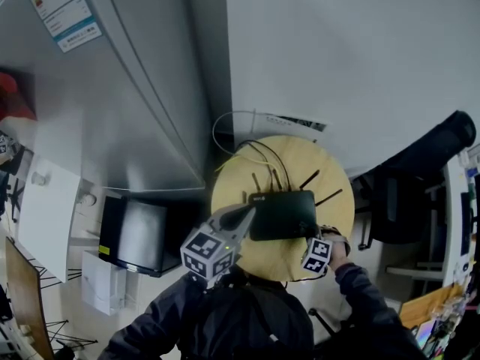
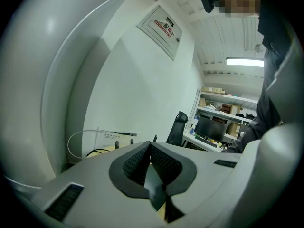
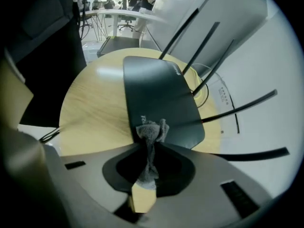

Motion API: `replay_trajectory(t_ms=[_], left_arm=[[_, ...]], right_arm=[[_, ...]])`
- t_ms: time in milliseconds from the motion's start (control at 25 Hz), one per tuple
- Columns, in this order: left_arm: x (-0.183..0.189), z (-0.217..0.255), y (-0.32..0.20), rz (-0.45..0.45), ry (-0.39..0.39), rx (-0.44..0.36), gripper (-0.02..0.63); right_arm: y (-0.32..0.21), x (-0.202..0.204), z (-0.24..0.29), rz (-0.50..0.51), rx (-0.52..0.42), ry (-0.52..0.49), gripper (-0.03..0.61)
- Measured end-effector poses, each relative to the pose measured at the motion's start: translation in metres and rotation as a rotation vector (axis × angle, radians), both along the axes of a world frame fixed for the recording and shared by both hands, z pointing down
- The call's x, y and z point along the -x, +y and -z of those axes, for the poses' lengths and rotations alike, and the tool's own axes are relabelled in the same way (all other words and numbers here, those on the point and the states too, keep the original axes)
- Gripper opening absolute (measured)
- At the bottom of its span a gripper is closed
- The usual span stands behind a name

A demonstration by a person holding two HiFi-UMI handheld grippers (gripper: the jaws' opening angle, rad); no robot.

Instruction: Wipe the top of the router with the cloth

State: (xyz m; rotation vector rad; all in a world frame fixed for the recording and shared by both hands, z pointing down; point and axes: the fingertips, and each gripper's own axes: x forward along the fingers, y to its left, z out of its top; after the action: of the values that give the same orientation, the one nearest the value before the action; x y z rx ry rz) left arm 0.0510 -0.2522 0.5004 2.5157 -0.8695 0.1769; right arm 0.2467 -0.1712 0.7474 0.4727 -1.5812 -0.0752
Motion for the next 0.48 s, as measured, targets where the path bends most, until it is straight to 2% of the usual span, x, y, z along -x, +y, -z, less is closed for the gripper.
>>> replay_trajectory(t_ms=[360,480], left_arm=[[0.003,-0.002,0.013,-0.009,-0.002,0.006,0.002],[0.007,-0.001,0.017,-0.008,-0.001,0.006,0.002]], right_arm=[[0.02,0.0,-0.004,-0.045,0.057,-0.024,0.072],[0.016,-0.002,-0.003,-0.137,0.034,-0.077,0.072]])
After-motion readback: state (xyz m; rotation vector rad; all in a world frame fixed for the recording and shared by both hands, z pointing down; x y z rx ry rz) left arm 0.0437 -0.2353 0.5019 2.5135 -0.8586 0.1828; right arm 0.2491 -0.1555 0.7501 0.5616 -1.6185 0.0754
